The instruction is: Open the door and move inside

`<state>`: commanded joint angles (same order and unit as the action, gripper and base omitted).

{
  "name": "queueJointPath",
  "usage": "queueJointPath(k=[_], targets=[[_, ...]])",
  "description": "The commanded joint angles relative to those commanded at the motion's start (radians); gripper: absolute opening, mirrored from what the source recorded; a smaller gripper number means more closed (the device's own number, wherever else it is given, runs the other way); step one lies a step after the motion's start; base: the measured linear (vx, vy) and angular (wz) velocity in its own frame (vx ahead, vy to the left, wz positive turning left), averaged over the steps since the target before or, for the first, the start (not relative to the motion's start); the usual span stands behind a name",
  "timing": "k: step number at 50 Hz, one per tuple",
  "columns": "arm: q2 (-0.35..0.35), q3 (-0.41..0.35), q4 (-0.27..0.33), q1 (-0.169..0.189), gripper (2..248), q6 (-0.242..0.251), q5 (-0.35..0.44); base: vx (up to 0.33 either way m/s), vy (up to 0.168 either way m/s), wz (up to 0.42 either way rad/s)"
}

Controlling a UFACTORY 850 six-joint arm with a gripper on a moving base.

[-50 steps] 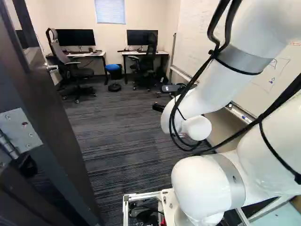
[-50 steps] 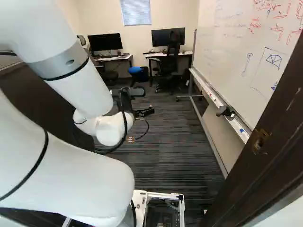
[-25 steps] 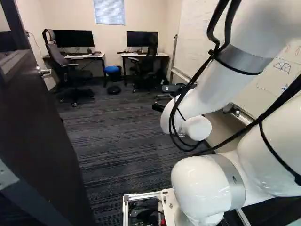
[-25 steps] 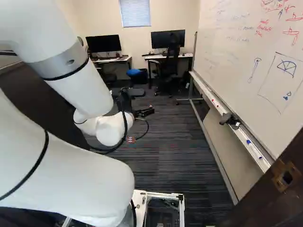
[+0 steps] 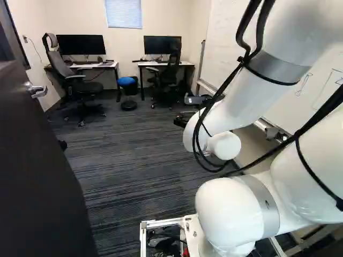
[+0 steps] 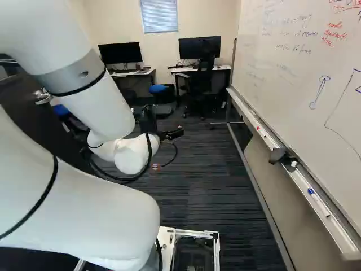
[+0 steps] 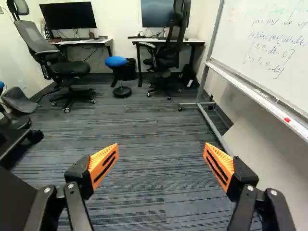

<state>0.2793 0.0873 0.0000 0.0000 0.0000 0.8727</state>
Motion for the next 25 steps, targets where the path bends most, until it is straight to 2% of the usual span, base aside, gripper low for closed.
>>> queueJointPath(k=[25], targets=[[0.000, 0.000, 0.000, 0.000, 247, 0.000, 0.000, 0.227, 0.003, -0.003]])
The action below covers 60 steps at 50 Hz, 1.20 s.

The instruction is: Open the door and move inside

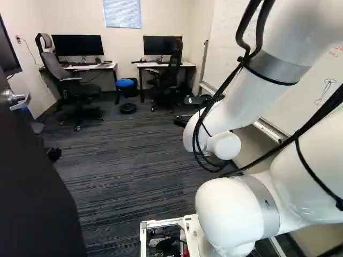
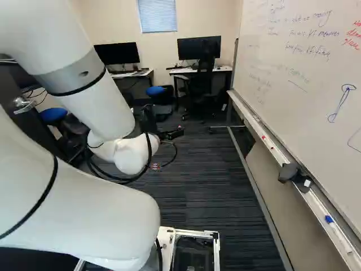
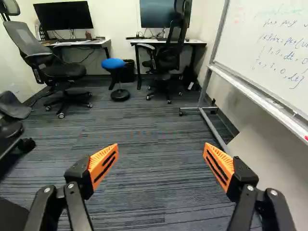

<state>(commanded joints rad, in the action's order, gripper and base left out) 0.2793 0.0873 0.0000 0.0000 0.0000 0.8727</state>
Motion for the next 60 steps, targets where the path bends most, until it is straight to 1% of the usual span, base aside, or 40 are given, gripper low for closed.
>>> queueJointPath(k=[33, 60], targets=[[0.000, 0.000, 0.000, 0.000, 247, 0.000, 0.000, 0.225, 0.001, -0.010], [0.000, 0.000, 0.000, 0.000, 247, 0.000, 0.000, 0.227, 0.039, -0.025]])
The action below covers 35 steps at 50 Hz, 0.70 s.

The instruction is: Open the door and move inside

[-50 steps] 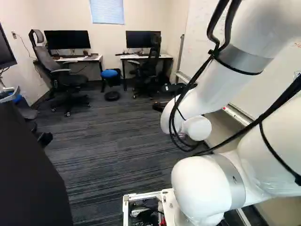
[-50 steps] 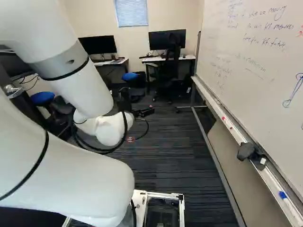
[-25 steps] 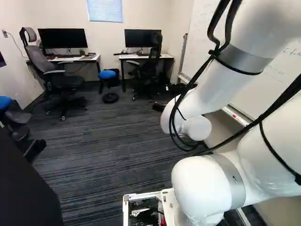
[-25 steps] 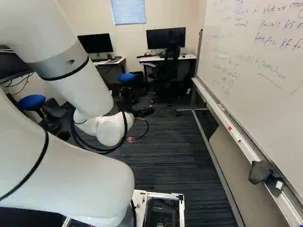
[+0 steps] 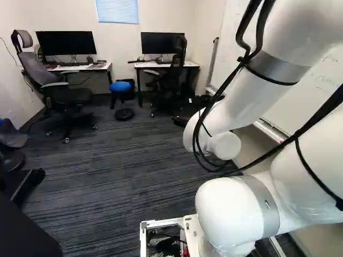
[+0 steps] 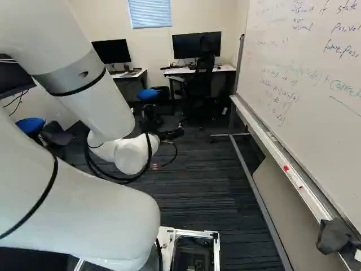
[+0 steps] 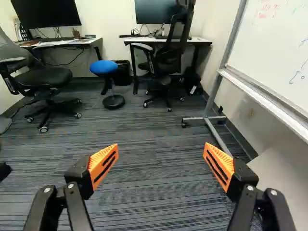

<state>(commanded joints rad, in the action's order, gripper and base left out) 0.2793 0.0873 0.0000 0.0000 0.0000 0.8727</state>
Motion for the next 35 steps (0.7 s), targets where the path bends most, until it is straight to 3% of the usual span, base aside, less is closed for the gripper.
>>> queueJointPath(k=[35], targets=[[0.000, 0.000, 0.000, 0.000, 247, 0.000, 0.000, 0.221, 0.067, 0.100]])
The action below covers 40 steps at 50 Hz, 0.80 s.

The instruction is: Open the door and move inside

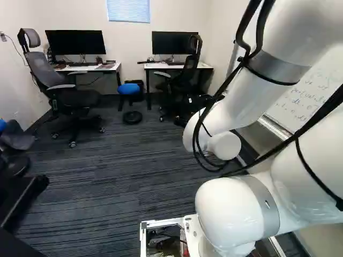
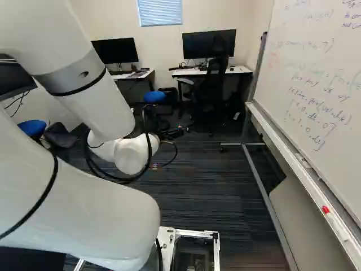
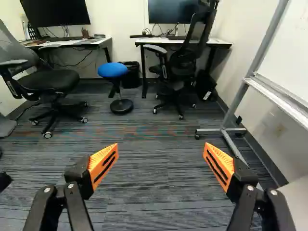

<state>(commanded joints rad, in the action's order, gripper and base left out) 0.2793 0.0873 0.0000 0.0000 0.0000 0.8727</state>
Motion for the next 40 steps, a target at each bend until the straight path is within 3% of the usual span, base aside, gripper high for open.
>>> queueJointPath(k=[29, 40], targets=[[0.000, 0.000, 0.000, 0.000, 247, 0.000, 0.000, 0.162, 0.052, 0.219], [0.000, 0.000, 0.000, 0.000, 247, 0.000, 0.000, 0.107, 0.012, 0.053]])
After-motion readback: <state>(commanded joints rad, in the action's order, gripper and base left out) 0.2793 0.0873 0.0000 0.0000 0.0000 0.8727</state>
